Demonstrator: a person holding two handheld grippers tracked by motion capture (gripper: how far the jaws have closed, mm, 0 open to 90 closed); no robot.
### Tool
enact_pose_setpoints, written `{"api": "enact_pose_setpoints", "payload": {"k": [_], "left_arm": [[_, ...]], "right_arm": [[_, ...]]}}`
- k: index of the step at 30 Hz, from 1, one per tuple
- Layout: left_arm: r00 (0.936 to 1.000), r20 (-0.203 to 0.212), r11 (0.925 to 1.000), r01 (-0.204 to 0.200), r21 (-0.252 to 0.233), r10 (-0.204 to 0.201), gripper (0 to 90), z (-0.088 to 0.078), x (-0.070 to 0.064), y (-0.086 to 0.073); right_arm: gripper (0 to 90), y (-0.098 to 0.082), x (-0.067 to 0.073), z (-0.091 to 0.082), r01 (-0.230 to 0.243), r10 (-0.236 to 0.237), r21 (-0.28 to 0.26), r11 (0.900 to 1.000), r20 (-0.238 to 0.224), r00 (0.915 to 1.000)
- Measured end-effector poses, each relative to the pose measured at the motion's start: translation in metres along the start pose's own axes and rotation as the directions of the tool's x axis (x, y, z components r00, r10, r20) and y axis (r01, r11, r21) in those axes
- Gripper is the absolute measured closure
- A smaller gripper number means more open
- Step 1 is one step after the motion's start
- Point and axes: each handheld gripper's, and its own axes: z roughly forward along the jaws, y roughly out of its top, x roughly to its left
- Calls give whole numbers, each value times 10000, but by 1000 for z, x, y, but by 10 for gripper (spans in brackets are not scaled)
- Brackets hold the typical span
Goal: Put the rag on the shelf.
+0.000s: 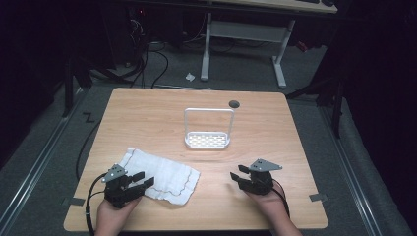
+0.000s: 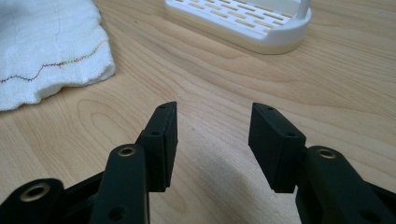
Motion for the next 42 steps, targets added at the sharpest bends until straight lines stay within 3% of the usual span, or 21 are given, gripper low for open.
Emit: {"api": "enact_pose_setpoints", "payload": {"k": [6,15,19,22,25,26,29,31,32,34,35,38,42], "left_arm": [[9999,-145,9999,-46,126,48,479,2,1,-2],[9995,-139,9996,270,-127,-272,479,-7,10,-3],[9989,-256,9992,394,-75,-396,483,-4,13,-4],[9992,-343,9998,207,34,-206,560,-3,12,-3],[9992,-406,9991,35,428,-18,671,-2,12,-4],[9988,-485,9966,29,819,11,699,0,11,-5],[9986,-502,9932,-128,1161,188,774,4,8,-7],[9979,-496,9886,-341,1464,418,801,7,4,-8],[9961,-488,9821,-640,1771,737,807,11,0,-10],[9945,-558,9799,-775,1841,891,807,13,-2,-11],[9945,-558,9799,-775,1841,891,807,13,-2,-11],[9959,-469,9811,-672,1812,769,806,13,0,-12],[9963,-451,9815,-641,1802,733,803,14,1,-12]], "right_arm": [[526,0,1,1,-33,33,37,10000,-56,10000],[534,2,6,10,-32,34,224,9997,-113,9999],[572,2,15,13,167,-157,253,9995,-395,9991],[596,4,25,18,385,-362,309,9988,-707,9968],[629,11,36,27,296,-268,218,9993,-1212,9923],[639,15,41,30,305,-279,177,9994,-1324,9908],[660,23,51,38,485,-462,129,9987,-1416,9888],[707,36,67,56,946,-894,269,9952,-1523,9843],[741,40,71,63,1077,-1024,273,9938,-1511,9832],[805,47,78,78,1197,-1116,445,9918,-1536,9818],[805,47,78,78,1197,-1116,445,9918,-1536,9818],[900,56,84,103,1431,-1273,934,9853,-1573,9793],[900,55,84,105,1451,-1270,1053,9838,-1620,9786]]}}
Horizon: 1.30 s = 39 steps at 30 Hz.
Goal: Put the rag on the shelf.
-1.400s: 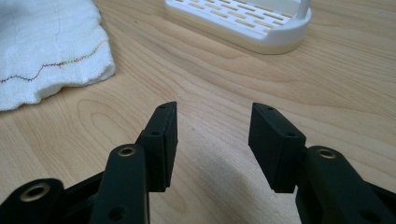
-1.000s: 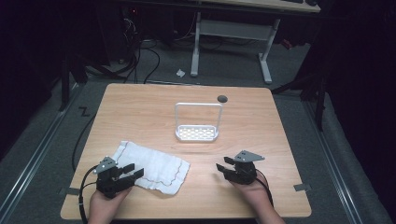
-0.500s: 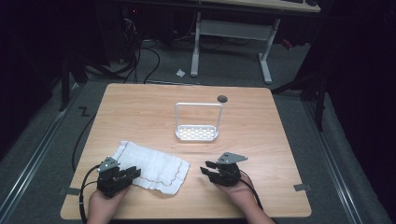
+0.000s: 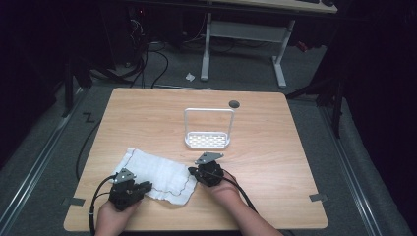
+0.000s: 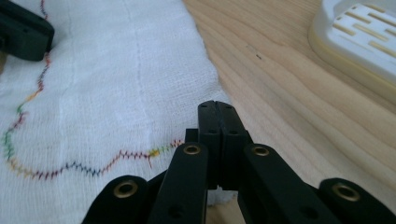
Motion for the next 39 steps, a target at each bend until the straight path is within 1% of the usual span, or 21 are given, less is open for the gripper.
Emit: {"api": "enact_pose_setpoints", "payload": {"k": [3,8,9,11,12,14,16,19,20,21,23,24,25,26,27,29,32,34,36,38,39], "left_arm": [[9998,-5,9998,-179,-61,179,800,5,-1,3],[9998,147,9998,-155,-120,157,793,14,-5,9],[9996,215,9997,-193,-156,196,791,19,-9,11],[9994,280,9996,-208,-174,212,788,21,-12,12],[9983,445,9992,-358,-165,365,785,25,-18,13],[9960,483,9972,-745,-75,747,786,26,-24,13],[9960,468,9971,-760,-75,763,784,25,-26,13],[9970,400,9971,-653,-385,669,769,18,-26,13],[9970,400,9971,-653,-385,669,770,18,-26,13],[9971,516,9972,-533,-520,560,797,10,-26,11],[9972,432,9971,-588,-482,608,840,6,-27,9],[9974,347,9972,-618,-430,633,840,5,-27,7],[9978,311,9979,-575,-286,584,847,6,-28,5],[9981,271,9983,-553,-203,558,847,8,-27,5],[9987,147,9987,-490,-114,492,848,12,-27,6],[9988,98,9988,-481,-108,482,847,13,-26,7],[9981,111,9981,-610,-60,611,845,17,-25,7],[9981,159,9982,-600,-45,600,845,17,-24,7],[9983,236,9986,-523,-54,524,844,17,-23,7],[9982,258,9985,-549,-56,550,844,17,-23,7],[9979,313,9984,-567,-43,568,844,18,-24,7]], "right_arm": [[900,-10,5,-10,151,-151,2,9999,-131,9998],[900,-29,14,-30,157,-157,0,9999,-299,9994],[900,-37,20,-39,104,-101,60,9999,-375,9992],[900,-41,23,-44,194,-190,95,9998,-399,9990],[900,-49,29,-54,318,-311,155,9994,-416,9987],[900,-55,34,-60,266,-258,184,9995,-426,9988],[900,-58,37,-64,317,-309,186,9993,-456,9985],[900,-52,39,-68,404,-413,-195,9990,-456,9981],[900,-47,38,-68,428,-435,-230,9988,-343,9985],[900,-41,35,-66,425,-433,-293,9987,-275,9987],[900,-27,27,-58,478,-481,-337,9983,-71,9988],[900,-27,27,-58,478,-481,-337,9983,-71,9988],[900,-11,19,-43,397,-398,-348,9986,4,9992],[900,-11,19,-43,397,-398,-348,9986,4,9992],[900,0,16,-29,344,-344,-183,9992,6,9994],[900,12,13,-13,487,-487,-11,9988,112,9988],[900,24,7,2,453,-457,142,9989,274,9986],[900,26,4,6,352,-356,226,9991,200,9992],[900,24,4,10,414,-425,508,9979,218,9989],[900,17,5,11,580,-594,549,9968,245,9979],[900,10,3,6,348,-356,429,9985,163,9992]]}}
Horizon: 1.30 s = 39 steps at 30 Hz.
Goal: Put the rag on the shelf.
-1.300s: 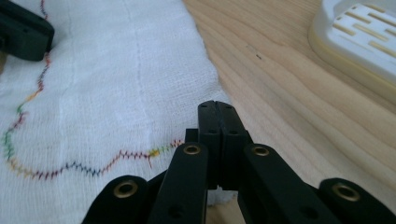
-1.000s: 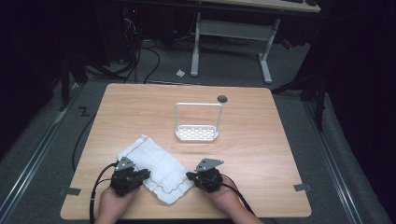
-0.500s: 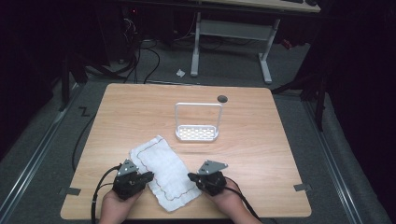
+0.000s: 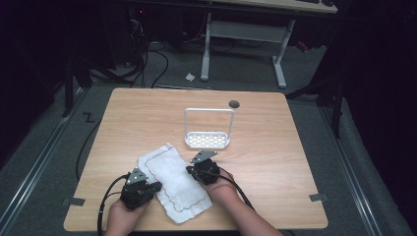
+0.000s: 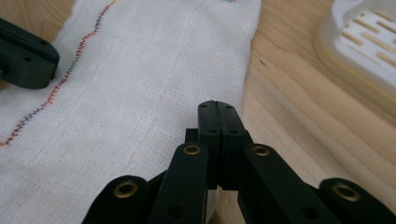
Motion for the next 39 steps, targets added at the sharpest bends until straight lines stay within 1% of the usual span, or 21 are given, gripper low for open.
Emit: {"api": "enact_pose_setpoints", "payload": {"k": [1,2,3,5,8,9,10,13,14,15,16,18,22,24,26,27,33,34,37,38,39], "left_arm": [[10000,41,10000,-32,-3,32,844,1,-1,0],[9999,79,9999,-129,5,129,845,2,-3,1],[9991,162,9992,-398,36,397,846,6,-9,2],[9987,244,9990,-453,68,451,847,8,-12,3],[9959,458,9966,-795,192,786,853,15,-23,7],[9946,489,9954,-932,227,920,855,18,-27,9],[9922,687,9941,-1055,234,1037,855,21,-32,10],[9847,1112,9901,-1380,259,1343,858,35,-45,18],[9847,1112,9901,-1380,259,1343,858,35,-45,18],[9830,1175,9890,-1454,270,1413,858,39,-49,21],[9787,1186,9844,-1726,344,1675,858,42,-52,24],[9747,1323,9822,-1855,297,1801,858,53,-58,31],[9725,1417,9810,-1912,314,1850,856,60,-60,37],[9729,1492,9826,-1830,303,1766,857,61,-59,37],[9719,1486,9812,-1899,352,1828,859,60,-60,37],[9697,1522,9790,-1994,422,1910,858,58,-62,36],[9661,1742,9787,-2008,425,1907,858,50,-68,26],[9620,1886,9763,-2103,512,1973,857,47,-70,23],[9589,1971,9738,-2196,597,2042,856,44,-73,21],[9565,1874,9694,-2382,600,2234,844,39,-76,20],[9565,1874,9694,-2382,600,2234,819,39,-76,20]], "right_arm": [[900,0,0,0,0,0,0,10000,0,10000],[900,-8,2,-8,78,-78,-15,10000,68,9999],[900,-12,2,-12,181,-181,-36,9998,92,9998],[900,-22,3,-22,262,-261,-31,9997,142,9996],[900,-34,3,-34,292,-290,-122,9995,167,9994],[900,-46,2,-45,90,-88,-138,9999,174,9998],[900,-46,2,-45,90,-88,-138,9999,174,9998],[900,-66,-2,-67,-84,86,-86,9999,282,9996],[900,-66,-2,-67,-84,86,-86,9999,282,9996],[900,-75,-4,-77,-233,236,-84,9997,417,9989],[900,-75,-4,-77,-233,236,-84,9997,417,9989],[900,-86,-7,-89,-479,482,-70,9988,537,9974],[900,-93,-9,-96,-654,658,-87,9978,675,9955],[900,-93,-10,-96,-664,668,-77,9978,627,9958],[900,-93,-8,-96,-638,639,-33,9980,735,9952],[900,-93,-7,-96,-623,625,-49,9980,760,9952],[900,-96,-2,-100,-698,698,-25,9976,613,9957],[900,-99,2,-103,-695,693,21,9976,471,9965],[900,-102,7,-106,-645,643,44,9979,358,9973],[900,-104,12,-109,-459,455,128,9989,254,9986],[900,-104,12,-109,-459,455,128,9989,254,9986]]}}
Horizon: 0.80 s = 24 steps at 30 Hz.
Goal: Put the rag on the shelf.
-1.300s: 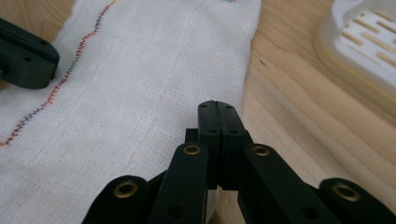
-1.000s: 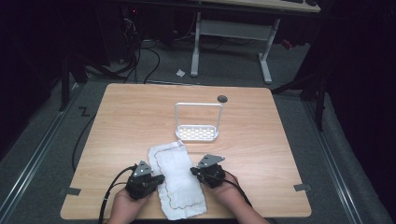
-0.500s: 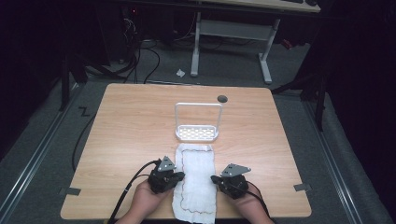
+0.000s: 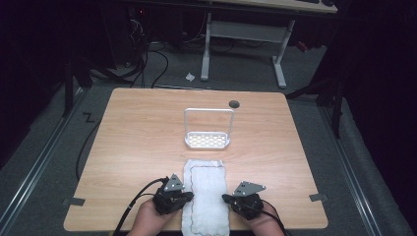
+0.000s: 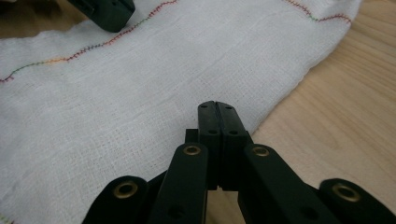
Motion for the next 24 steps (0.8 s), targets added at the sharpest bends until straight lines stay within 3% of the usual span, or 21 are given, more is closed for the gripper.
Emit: {"api": "enact_pose_setpoints", "payload": {"k": [2,3,5,8,12,14,18,20,22,24], "left_arm": [[9996,-259,9991,-156,-383,146,791,-5,2,3],[9988,-488,9980,4,-626,-35,726,-8,7,6],[9946,-792,9916,580,-1156,-674,706,-10,21,12],[9806,-1363,9788,1171,-1682,-1407,619,-4,44,19],[9673,-1641,9723,1665,-1642,-1933,549,15,61,27],[9608,-1900,9739,1765,-1431,-2020,532,25,65,32],[9551,-2122,9751,1836,-1240,-2068,540,37,72,39],[9568,-1989,9739,1900,-1244,-2121,580,40,72,42],[9589,-2178,9803,1592,-1166,-1816,602,42,69,43],[9593,-2201,9805,1523,-1238,-1768,641,43,68,43]], "right_arm": [[887,0,2,-4,106,-107,-296,9995,-40,9999],[831,3,1,-8,13,-9,-760,9971,53,10000],[806,4,-1,-9,-93,104,-892,9960,116,9999],[739,4,-9,-7,-361,391,-1039,9939,267,9989],[683,1,-19,-5,-607,664,-996,9932,555,9962],[636,1,-24,-6,-970,1036,-1075,9895,579,9929],[637,1,-26,-8,-1087,1172,-1192,9869,668,9909],[646,2,-26,-7,-1174,1276,-1244,9853,767,9889],[646,2,-26,-7,-1184,1276,-1255,9850,682,9895],[621,2,-26,-6,-1205,1291,-1327,9838,580,9899]]}}
